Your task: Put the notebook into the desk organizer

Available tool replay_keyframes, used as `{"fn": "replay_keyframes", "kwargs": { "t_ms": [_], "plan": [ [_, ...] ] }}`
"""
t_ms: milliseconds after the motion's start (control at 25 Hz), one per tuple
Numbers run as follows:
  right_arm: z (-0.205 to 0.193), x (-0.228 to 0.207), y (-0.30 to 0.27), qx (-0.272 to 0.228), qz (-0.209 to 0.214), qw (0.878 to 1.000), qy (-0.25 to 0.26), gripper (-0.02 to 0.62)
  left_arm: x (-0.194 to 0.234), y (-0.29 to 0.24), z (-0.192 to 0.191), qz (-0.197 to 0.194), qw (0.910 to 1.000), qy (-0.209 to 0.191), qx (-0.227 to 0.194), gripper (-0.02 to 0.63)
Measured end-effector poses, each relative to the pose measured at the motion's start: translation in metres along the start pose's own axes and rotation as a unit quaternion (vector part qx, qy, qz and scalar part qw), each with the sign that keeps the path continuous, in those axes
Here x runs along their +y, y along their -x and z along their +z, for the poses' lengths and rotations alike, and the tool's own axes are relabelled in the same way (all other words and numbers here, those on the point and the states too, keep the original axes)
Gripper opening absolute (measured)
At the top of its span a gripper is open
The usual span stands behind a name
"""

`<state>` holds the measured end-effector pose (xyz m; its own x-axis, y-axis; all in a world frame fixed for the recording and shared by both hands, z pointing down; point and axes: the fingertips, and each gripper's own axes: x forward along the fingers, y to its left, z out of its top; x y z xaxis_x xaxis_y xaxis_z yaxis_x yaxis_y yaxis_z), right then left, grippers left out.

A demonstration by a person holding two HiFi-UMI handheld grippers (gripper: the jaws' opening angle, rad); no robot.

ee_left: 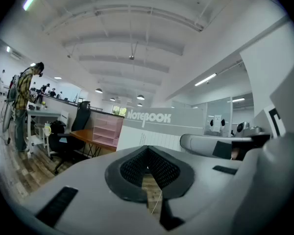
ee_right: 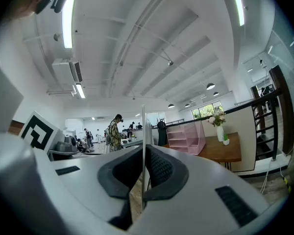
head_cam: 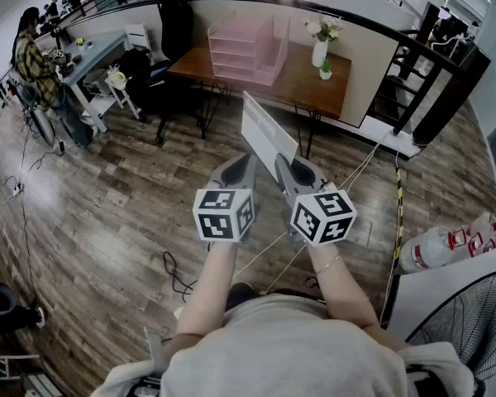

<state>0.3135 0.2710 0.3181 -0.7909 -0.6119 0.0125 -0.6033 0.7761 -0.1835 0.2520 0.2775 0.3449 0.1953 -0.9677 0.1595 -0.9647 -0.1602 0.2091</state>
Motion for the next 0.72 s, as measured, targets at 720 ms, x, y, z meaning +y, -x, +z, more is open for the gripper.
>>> {"fn": "replay_keyframes", "kwargs": {
  "t_ms": [720],
  "plan": [
    [-0.009, 0.021, -0.025, -0.005, 0.001, 1.000, 0.005, 0.018, 0.021, -0.002, -0.010, -0.033, 0.9990, -0.015, 0.028, 0.011]
  ]
}}
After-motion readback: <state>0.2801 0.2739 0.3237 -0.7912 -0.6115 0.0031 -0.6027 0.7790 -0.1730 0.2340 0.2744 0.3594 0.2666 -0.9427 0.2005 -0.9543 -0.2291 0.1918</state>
